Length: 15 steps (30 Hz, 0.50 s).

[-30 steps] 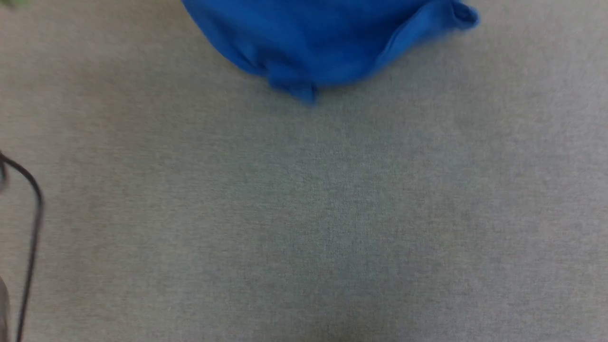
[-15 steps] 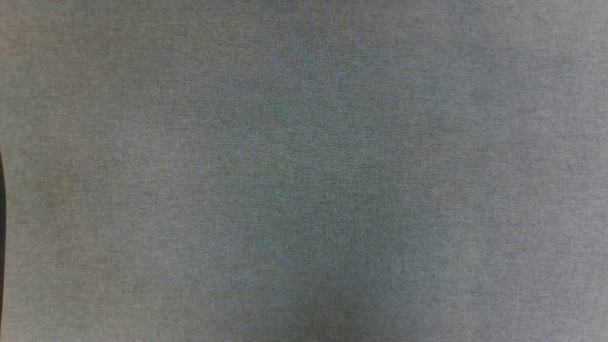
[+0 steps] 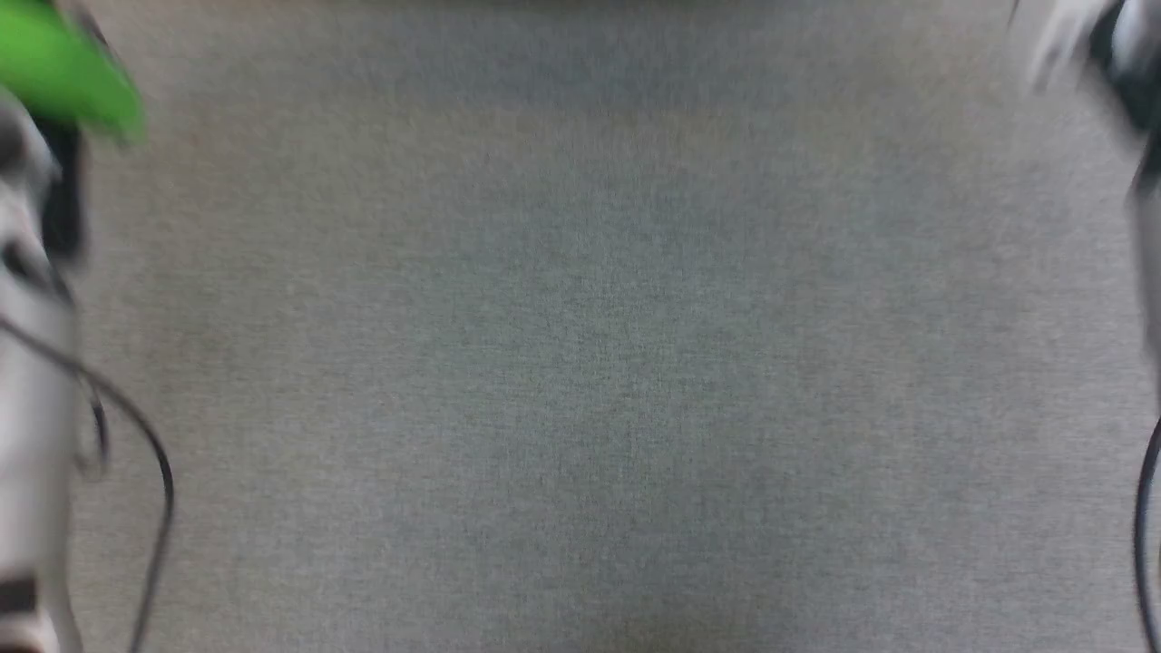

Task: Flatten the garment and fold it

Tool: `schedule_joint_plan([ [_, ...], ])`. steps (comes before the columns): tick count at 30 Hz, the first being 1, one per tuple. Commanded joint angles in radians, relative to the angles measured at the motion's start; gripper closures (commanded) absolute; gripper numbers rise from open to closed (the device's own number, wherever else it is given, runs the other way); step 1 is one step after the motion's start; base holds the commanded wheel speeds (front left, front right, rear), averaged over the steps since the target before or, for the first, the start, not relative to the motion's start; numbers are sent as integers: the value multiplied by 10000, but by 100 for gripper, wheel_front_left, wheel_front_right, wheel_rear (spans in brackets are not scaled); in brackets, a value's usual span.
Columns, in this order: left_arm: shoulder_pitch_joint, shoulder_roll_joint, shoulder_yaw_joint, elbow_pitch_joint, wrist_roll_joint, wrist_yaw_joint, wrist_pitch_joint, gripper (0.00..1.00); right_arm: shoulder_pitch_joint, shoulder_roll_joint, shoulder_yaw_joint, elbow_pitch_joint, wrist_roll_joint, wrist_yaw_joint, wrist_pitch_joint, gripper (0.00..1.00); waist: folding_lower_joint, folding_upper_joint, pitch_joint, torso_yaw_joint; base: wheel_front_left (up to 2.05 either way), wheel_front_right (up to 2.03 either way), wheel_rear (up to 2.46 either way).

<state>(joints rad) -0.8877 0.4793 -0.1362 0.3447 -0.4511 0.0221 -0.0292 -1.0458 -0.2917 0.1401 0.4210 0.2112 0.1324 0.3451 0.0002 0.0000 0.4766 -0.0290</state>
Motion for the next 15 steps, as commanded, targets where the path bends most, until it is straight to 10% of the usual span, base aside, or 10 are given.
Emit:
schedule_joint_plan([
  [1,897,31,45,-208,-258,11,174,100,898,-163,50,-324,401,-17,317,100,-2,0,-1118,47,0,0,0],
  [15,8949,-543,462,-3718,-2163,1125,2012,100,8978,92,-1278,-4820,1411,-17,3504,100,-2,0,-3248,-62,0,0,0],
])
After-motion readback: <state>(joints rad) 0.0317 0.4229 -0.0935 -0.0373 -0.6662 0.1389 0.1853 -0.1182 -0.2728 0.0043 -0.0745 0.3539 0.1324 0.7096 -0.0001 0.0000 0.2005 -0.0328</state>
